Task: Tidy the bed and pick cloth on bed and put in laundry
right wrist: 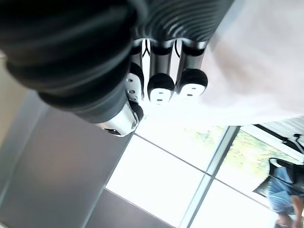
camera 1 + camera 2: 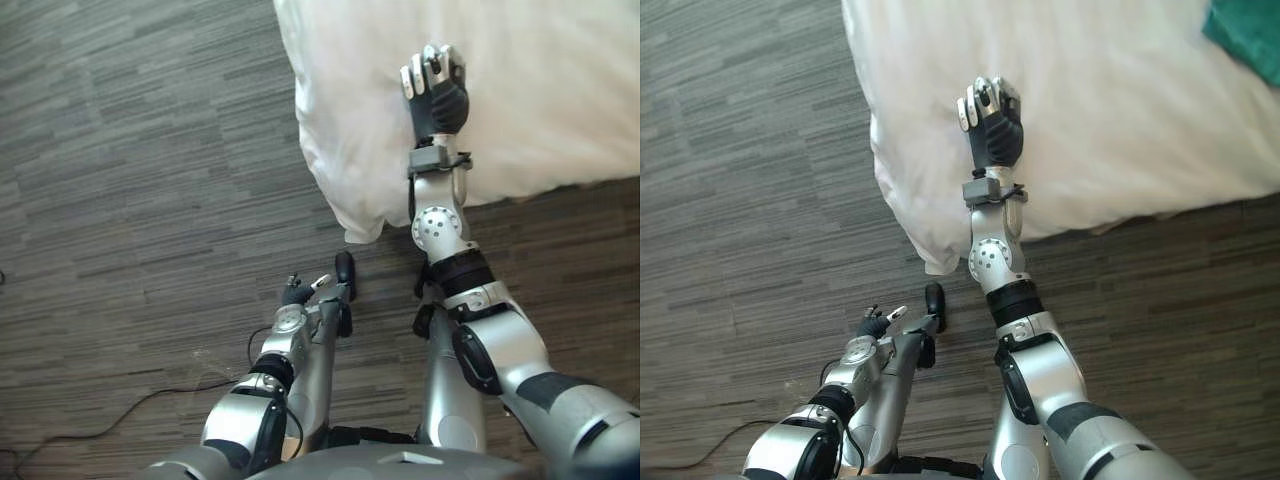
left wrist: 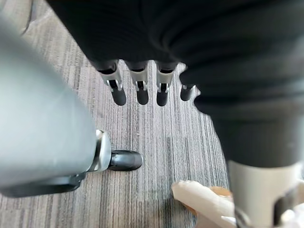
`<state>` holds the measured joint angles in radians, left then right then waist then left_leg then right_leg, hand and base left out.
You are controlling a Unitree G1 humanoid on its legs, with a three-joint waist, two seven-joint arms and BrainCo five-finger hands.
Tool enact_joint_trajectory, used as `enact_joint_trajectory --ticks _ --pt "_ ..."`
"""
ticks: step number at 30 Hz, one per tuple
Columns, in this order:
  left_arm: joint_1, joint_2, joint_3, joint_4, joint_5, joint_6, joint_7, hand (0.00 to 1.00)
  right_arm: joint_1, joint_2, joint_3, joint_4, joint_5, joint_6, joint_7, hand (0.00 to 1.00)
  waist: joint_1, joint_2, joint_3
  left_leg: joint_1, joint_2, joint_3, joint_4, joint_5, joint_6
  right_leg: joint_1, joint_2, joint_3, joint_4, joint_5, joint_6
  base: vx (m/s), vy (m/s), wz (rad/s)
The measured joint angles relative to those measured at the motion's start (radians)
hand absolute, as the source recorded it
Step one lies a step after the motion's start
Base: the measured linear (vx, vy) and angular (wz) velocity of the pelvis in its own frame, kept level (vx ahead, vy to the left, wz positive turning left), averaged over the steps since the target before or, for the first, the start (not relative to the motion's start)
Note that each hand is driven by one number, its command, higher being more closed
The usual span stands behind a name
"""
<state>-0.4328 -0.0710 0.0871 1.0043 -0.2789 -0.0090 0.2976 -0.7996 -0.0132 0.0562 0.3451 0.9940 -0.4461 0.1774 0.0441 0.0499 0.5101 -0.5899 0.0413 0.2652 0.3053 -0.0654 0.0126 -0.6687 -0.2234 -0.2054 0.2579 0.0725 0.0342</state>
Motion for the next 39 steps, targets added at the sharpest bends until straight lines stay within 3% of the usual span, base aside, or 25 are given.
enact_joint_trajectory --ticks 2,9,14,15,17,19,21,22,26,30,32,34,37,38,39 --pt "-0.035 -0.004 0.042 -0.015 -0.041 0.027 0.017 0.0 0.062 -0.024 -0.068 -0.09 0.005 -0.008 0.042 1.0 -0.027 -0.003 0.004 -0.036 0.025 0.021 0.016 -0.008 -0.003 -0.031 0.018 0.01 -0.02 0.009 -0.001 -0.06 -0.037 -0.38" --pt "-0.055 -0.002 0.077 -0.127 -0.103 0.089 0.033 0.0 0.323 -0.154 -0.259 -0.175 0.14 -0.013 0.1 1.0 -0.058 -0.014 0.01 -0.033 0.097 0.067 0.058 -0.04 -0.025 -0.023 0.086 0.034 -0.07 0.043 -0.022 0.05 -0.071 -0.37" --pt "-0.029 0.017 0.077 -0.167 -0.103 0.126 0.038 0.0 0.585 -0.152 -0.319 -0.117 0.231 0.053 0.235 1.0 -0.068 -0.015 0.009 0.14 0.118 0.095 0.021 -0.065 -0.048 0.117 0.112 0.042 -0.07 0.006 -0.031 0.13 -0.057 -0.22" --pt "-0.016 0.028 0.077 -0.166 -0.102 0.129 0.037 0.0 0.615 -0.151 -0.319 -0.078 0.223 0.065 0.255 0.0 -0.067 -0.018 0.007 0.176 0.117 0.1 0.007 -0.066 -0.049 0.145 0.113 0.042 -0.07 -0.004 -0.03 0.08 -0.034 -0.08" --pt "0.018 0.056 0.078 -0.159 -0.101 0.131 0.028 0.0 0.662 -0.147 -0.319 0.008 0.176 0.09 0.274 0.0 -0.067 -0.023 0.003 0.245 0.116 0.111 -0.025 -0.069 -0.054 0.201 0.116 0.042 -0.073 -0.02 -0.027 0.07 -0.029 -0.13" --pt "0.076 0.083 0.085 -0.151 -0.092 0.126 0.012 0.0 0.712 -0.127 -0.324 0.112 0.058 0.106 0.27 0.0 -0.067 -0.029 -0.027 0.309 0.114 0.12 -0.065 -0.067 -0.059 0.253 0.122 0.039 -0.088 -0.034 -0.021 0.07 -0.029 -0.09" --pt "0.166 0.09 0.117 -0.11 -0.07 0.107 -0.015 0.0 0.793 -0.092 -0.331 0.304 -0.152 0.117 0.247 0.0 -0.064 -0.032 -0.134 0.382 0.113 0.126 -0.125 -0.05 -0.076 0.322 0.132 0.029 -0.132 -0.034 -0.025 0.16 -0.017 0.05" --pt "0.184 0.09 0.119 -0.104 -0.061 0.105 -0.016 0.0 0.806 -0.085 -0.333 0.337 -0.191 0.12 0.242 0.0 -0.062 -0.031 -0.154 0.399 0.113 0.126 -0.136 -0.047 -0.079 0.34 0.136 0.027 -0.143 -0.034 -0.025 0.21 -0.003 0.06" --pt "0.318 0.09 0.121 -0.037 -0.001 0.067 -0.057 0.0 0.881 -0.058 -0.349 0.571 -0.554 0.139 0.144 0.0 -0.053 -0.023 -0.262 0.561 0.111 0.13 -0.196 -0.039 -0.096 0.522 0.149 0.003 -0.22 -0.044 -0.014 0.16 0.022 0.1" --pt "0.431 0.076 0.184 -0.018 0.079 0.033 -0.075 0.0 0.923 -0.029 -0.329 0.624 -0.68 0.16 0.113 0.0 -0.034 -0.035 -0.296 0.606 0.115 0.093 -0.038 -0.076 -0.1 0.632 0.141 0.036 -0.221 -0.065 -0.004 0.06 0.026 -0.15" --pt "0.493 0.066 0.248 0.001 0.109 0.004 -0.098 0.0 0.946 -0.034 -0.303 0.637 -0.728 0.168 0.094 0.0 -0.012 -0.018 -0.331 0.609 0.127 0.029 0.082 -0.115 -0.082 0.665 0.154 0.096 -0.22 -0.066 0.001 -0.03 0.063 -0.71" --pt "0.517 0.068 0.246 0.016 0.151 -0.008 -0.112 0.0 0.957 -0.048 -0.282 0.64 -0.747 0.166 0.09 0.0 -0.005 -0.001 -0.347 0.63 0.129 0.012 0.08 -0.146 -0.083 0.667 0.168 0.135 -0.227 -0.058 0.009 -0.08 0.1 -0.7" --pt "0.524 0.059 0.242 0.04 0.204 -0.019 -0.148 0.0 0.952 -0.066 -0.275 0.643 -0.756 0.153 0.081 0.0 -0.029 0.03 -0.366 0.699 0.128 0.002 -0.054 -0.222 -0.091 0.654 0.196 0.162 -0.269 -0.033 0.027 -0.15 0.117 -0.5" --pt "0.509 0.071 0.23 0.038 0.23 -0.021 -0.162 0.0 0.964 -0.054 -0.274 0.645 -0.731 0.153 0.086 0.0 -0.029 0.003 -0.37 0.707 0.116 0.03 -0.076 -0.219 -0.086 0.662 0.187 0.162 -0.299 -0.016 0.033 -0.14 0.07 -0.42" --pt "0.508 0.08 0.227 0.038 0.233 -0.024 -0.171 0.0 0.967 -0.05 -0.272 0.647 -0.72 0.153 0.091 0.0 -0.029 -0.006 -0.369 0.713 0.112 0.041 -0.08 -0.217 -0.086 0.663 0.181 0.166 -0.306 -0.001 0.031 -0.16 0.074 -0.53"
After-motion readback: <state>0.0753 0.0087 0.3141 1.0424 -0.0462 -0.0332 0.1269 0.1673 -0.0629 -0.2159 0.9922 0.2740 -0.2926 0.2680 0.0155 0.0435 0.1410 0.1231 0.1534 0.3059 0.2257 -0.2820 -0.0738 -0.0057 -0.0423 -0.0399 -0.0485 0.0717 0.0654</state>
